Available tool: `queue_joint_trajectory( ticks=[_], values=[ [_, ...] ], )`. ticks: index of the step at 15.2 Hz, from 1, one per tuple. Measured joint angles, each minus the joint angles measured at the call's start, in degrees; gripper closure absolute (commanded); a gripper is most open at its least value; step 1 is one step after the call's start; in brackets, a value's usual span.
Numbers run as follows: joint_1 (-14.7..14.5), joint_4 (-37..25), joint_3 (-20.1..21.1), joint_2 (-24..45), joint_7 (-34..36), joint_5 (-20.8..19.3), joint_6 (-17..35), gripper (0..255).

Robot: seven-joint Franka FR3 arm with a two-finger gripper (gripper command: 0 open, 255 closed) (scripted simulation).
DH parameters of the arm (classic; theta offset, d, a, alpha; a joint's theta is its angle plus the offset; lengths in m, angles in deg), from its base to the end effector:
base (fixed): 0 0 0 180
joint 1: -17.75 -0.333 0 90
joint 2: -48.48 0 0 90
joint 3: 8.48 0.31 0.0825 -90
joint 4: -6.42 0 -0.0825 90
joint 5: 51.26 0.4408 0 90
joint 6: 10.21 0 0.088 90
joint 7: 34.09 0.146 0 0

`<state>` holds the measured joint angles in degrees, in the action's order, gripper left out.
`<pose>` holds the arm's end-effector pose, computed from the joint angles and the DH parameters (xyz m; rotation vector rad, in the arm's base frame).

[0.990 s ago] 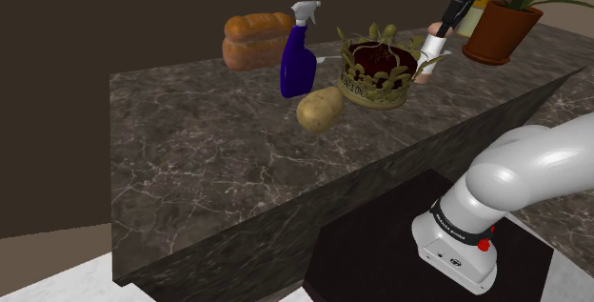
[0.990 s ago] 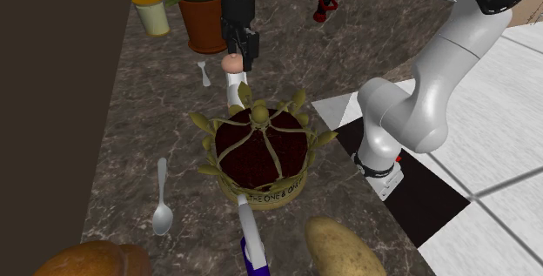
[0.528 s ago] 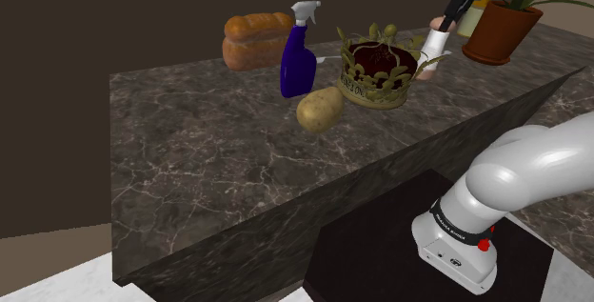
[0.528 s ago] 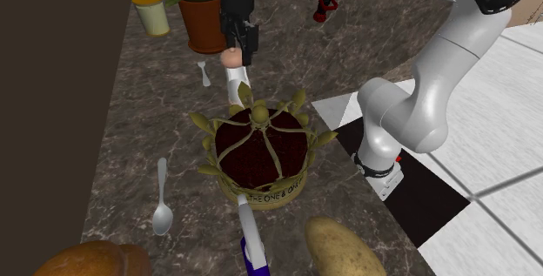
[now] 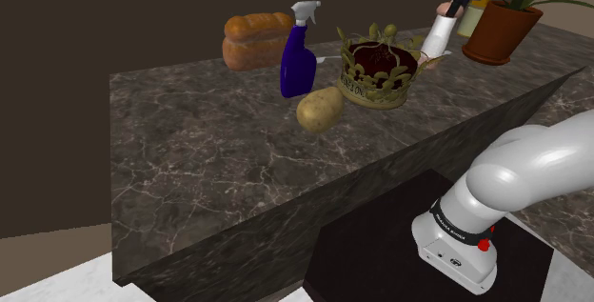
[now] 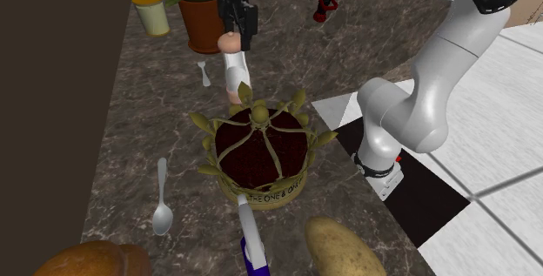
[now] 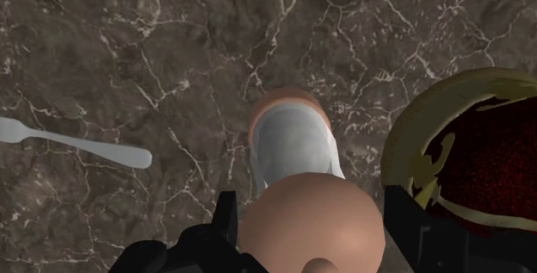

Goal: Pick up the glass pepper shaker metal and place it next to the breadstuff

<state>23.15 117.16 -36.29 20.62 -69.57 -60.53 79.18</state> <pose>0.3647 -0.3149 0.6139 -3.1224 -0.1166 -0.1324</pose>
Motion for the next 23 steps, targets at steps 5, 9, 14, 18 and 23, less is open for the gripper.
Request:
queue_joint_trajectory(
  ticks=[5, 9, 14, 18, 23],
  values=[
    [-0.4, -5.2, 0.3, 1.4, -0.1, 0.7, -3.9, 255],
    [-0.8, -9.9, 0.0, 3.1, -0.7, 1.2, -7.0, 255],
    [-1.3, -16.1, -0.3, 5.4, -1.2, 2.1, -11.0, 255],
    [-1.6, -21.3, -0.9, 7.5, -1.9, 2.8, -14.2, 255],
    [-2.0, -28.7, -1.9, 10.8, -3.0, 4.1, -18.7, 255]
  ],
)
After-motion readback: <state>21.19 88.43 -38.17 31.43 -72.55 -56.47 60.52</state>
